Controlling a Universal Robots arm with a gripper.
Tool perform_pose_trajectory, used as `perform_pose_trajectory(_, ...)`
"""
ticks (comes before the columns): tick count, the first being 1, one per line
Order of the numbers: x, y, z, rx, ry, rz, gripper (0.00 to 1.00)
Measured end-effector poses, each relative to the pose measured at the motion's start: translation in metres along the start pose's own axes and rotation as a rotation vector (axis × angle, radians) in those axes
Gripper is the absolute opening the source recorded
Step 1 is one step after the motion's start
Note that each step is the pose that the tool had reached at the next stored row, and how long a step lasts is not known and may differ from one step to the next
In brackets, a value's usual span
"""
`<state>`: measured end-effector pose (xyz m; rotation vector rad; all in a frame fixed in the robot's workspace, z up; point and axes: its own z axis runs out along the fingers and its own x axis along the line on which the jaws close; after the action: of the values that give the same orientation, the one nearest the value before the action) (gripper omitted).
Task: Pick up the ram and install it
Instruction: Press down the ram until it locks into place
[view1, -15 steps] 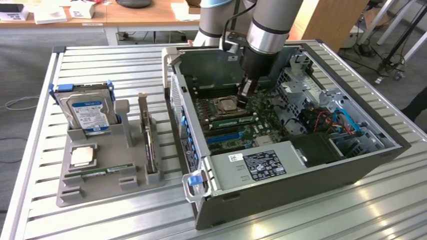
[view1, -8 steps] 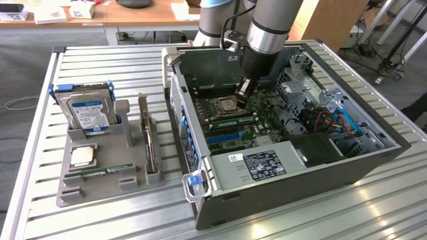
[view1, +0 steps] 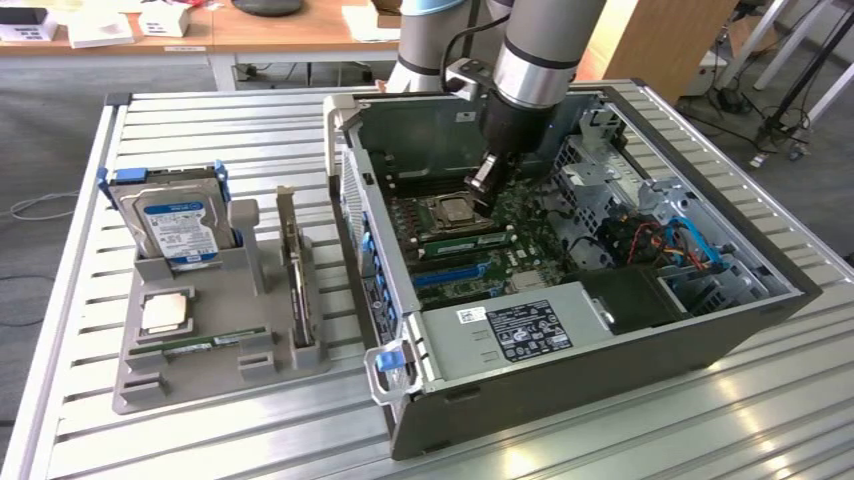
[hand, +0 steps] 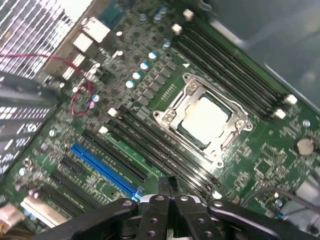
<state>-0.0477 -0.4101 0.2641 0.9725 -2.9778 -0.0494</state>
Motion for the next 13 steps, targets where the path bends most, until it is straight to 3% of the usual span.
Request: perform_pose_trajectory(13,0.0000,0.0000,0.0004,0.0004,-0.0074,0.230,0.11)
